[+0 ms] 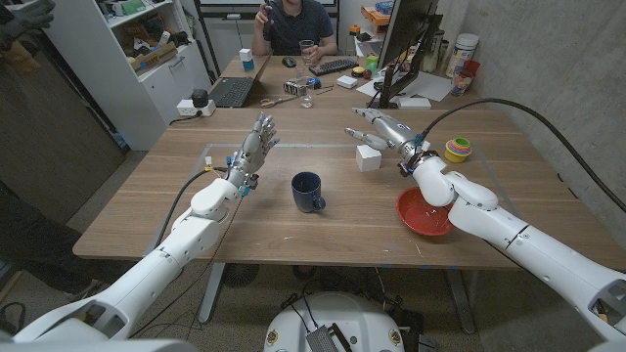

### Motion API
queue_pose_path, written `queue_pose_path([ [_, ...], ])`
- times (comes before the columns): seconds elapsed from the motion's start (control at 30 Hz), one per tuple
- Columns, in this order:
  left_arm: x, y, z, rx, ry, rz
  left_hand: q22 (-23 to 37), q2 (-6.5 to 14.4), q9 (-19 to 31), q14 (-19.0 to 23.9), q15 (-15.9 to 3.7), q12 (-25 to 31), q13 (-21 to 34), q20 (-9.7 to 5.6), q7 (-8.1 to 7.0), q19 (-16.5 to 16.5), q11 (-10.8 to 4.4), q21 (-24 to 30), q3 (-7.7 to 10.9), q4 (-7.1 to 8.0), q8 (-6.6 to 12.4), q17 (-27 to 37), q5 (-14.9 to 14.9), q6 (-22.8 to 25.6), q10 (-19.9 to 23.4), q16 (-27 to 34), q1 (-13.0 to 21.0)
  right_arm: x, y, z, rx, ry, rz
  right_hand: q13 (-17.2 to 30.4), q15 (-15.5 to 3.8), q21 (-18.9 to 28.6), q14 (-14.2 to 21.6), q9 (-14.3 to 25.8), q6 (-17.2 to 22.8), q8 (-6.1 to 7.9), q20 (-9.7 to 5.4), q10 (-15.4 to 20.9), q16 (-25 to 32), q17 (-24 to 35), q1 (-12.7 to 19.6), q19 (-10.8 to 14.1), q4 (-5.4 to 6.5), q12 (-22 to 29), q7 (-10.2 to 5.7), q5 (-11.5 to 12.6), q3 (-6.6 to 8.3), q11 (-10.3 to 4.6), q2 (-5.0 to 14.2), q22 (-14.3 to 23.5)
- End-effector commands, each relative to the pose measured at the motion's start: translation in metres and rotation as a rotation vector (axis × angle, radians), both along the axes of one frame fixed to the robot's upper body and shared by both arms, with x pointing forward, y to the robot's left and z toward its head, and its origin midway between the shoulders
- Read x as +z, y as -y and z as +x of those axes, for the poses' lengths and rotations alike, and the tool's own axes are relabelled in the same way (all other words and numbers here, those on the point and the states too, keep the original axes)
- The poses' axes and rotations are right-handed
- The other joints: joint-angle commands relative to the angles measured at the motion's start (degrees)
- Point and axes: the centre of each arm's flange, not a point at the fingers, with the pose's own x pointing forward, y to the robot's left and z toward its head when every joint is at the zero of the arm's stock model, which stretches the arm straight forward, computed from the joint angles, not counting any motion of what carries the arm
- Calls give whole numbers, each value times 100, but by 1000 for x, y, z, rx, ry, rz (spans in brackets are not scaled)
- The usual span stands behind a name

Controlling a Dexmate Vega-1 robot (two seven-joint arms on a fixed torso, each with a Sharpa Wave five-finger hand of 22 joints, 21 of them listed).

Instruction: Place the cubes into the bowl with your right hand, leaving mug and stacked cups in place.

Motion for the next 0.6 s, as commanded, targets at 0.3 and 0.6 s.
queue_pose_path([
  [0.3,5,14,7,-52,16,18,7,114,14,-738,-49,27,19,30,-42,-444,12,-14,-54,1,24,28,30,-1125,-1087,41,-13,-3,13,26,-206,-80,-75,29,180,-91,-130,19,-42,5,73,-268,-8,9,-36,244,-66,-47,-81,22,-124,-82,-244,-5],
  [0.6,6,22,12,-72,19,22,7,107,14,-728,-58,39,19,34,-38,-433,1,-16,-75,2,28,27,34,-1104,-1052,44,-19,-11,20,31,-261,-76,-114,28,196,-229,-179,21,62,48,83,-302,-4,6,45,137,-128,-30,-115,47,-129,-172,-266,-14],
])
